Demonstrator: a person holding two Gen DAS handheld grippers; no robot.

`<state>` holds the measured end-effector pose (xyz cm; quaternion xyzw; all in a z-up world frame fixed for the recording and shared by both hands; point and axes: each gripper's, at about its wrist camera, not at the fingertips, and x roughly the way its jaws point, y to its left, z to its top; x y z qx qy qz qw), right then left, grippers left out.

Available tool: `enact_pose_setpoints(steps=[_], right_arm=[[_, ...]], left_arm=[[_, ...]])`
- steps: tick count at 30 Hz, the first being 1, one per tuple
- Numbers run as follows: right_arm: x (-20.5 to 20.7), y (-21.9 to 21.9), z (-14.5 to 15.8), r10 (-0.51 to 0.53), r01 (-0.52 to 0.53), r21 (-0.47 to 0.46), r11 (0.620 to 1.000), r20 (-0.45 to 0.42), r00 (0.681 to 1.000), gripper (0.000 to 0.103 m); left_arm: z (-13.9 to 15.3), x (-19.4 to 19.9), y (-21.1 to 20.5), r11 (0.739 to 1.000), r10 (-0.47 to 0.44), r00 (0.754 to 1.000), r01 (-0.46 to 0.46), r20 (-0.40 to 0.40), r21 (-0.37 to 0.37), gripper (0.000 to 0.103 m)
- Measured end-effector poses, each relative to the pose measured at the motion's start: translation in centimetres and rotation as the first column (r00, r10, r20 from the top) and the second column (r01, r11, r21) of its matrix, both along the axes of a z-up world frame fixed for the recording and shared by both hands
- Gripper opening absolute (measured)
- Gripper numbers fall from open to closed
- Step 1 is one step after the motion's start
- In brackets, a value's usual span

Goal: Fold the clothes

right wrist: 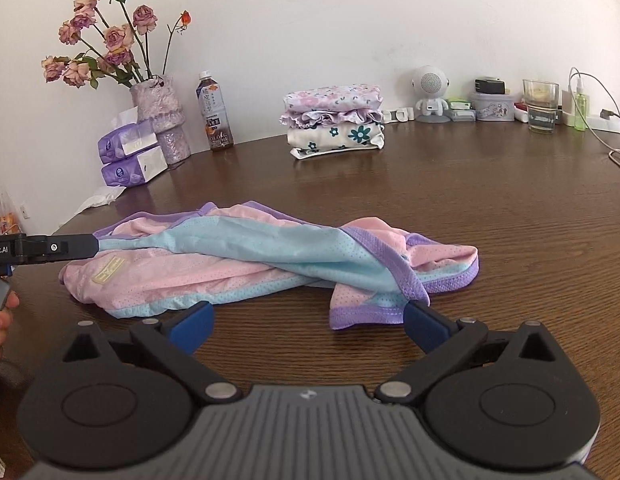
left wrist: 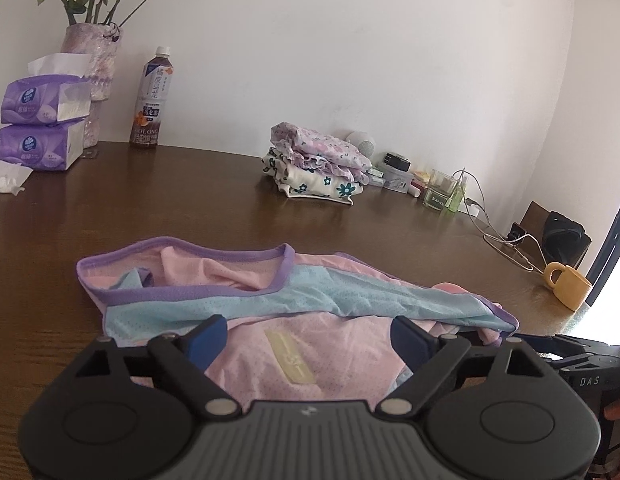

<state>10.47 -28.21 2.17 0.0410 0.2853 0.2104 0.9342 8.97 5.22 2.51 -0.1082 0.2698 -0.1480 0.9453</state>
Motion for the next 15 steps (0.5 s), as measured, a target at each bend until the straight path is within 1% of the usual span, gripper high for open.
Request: enact_pose_setpoints(steps=[6, 12, 15], right_arm=[[0.03, 0.21, -0.22, 0.002, -0.002, -0.006, 1.000, -0.007, 1.000, 0.103], [0.18, 0.03, -0.39, -0.014, 0.014, 0.015, 1.000, -0.028, 1.000, 0.103], [0.18, 0.18, -0.40, -0.012, 0.012, 0.004, 1.000, -0.028, 1.000, 0.103]], left_arm=[[-0.35, 0.12, -0.03, 1.000, -0.005, 1.000, 0.005, -0.011, -0.009, 0.088], [-0.54, 0.12, -0.05, 1.000, -0.006, 1.000, 0.006, -0.014, -0.013, 0.088], [-0.60, 0.09, -0.12, 1.000, -0.004, 1.000, 0.004, -0.015, -0.010, 0.088]])
